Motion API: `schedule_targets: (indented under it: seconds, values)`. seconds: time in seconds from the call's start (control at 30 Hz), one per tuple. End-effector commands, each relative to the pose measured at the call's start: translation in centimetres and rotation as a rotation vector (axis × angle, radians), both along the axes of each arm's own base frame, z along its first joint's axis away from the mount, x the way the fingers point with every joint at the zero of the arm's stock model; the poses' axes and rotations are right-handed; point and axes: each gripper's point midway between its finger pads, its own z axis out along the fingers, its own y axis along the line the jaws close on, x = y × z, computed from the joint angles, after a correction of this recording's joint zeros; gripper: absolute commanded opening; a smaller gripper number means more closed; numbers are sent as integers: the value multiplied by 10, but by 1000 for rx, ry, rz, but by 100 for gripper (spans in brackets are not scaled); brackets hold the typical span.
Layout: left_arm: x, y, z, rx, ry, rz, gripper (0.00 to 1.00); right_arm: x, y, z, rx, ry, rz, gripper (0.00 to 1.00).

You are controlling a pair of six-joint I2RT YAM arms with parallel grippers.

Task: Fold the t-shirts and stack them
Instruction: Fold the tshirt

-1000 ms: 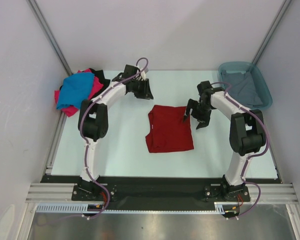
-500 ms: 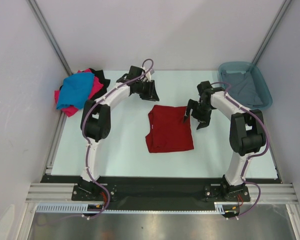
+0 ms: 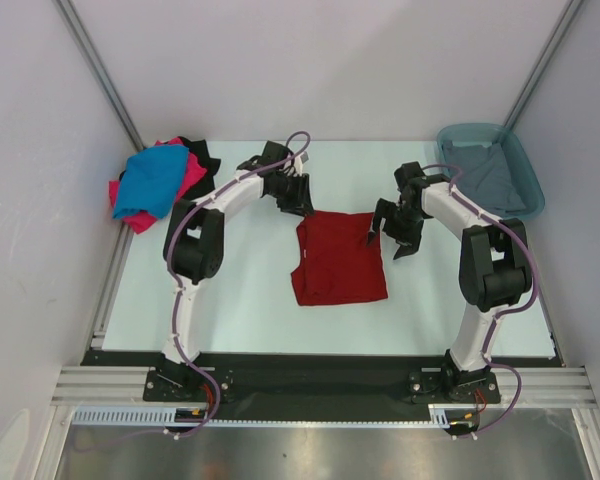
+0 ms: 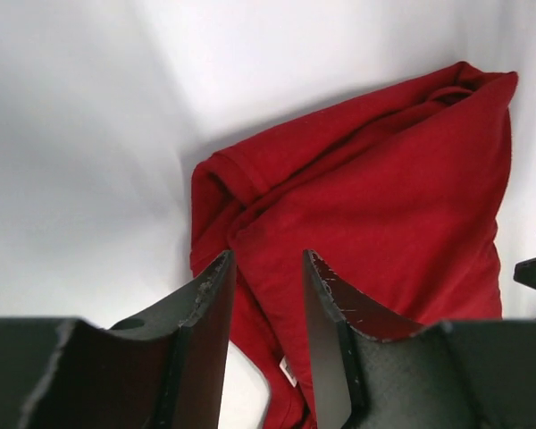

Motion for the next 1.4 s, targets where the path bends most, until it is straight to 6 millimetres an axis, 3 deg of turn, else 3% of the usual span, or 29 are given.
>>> schedule_targets:
  seconds: [0.0, 0.5, 0.77, 1.07, 1.37]
  values:
    - [0, 3, -4, 27, -14, -13, 41, 9, 0, 13, 0, -40, 5, 86]
    - [1, 0, -14, 24, 2, -28, 35, 14, -1, 15, -1, -40, -6, 86]
    - [4, -1, -9, 24, -15, -32, 21, 15, 2, 13, 3, -35, -9, 86]
    - [13, 1, 12, 22, -71, -30, 1, 12, 7, 8, 6, -20, -3, 86]
    - [30, 10, 46, -11, -136, 2, 0, 12, 11, 3, 11, -5, 2, 86]
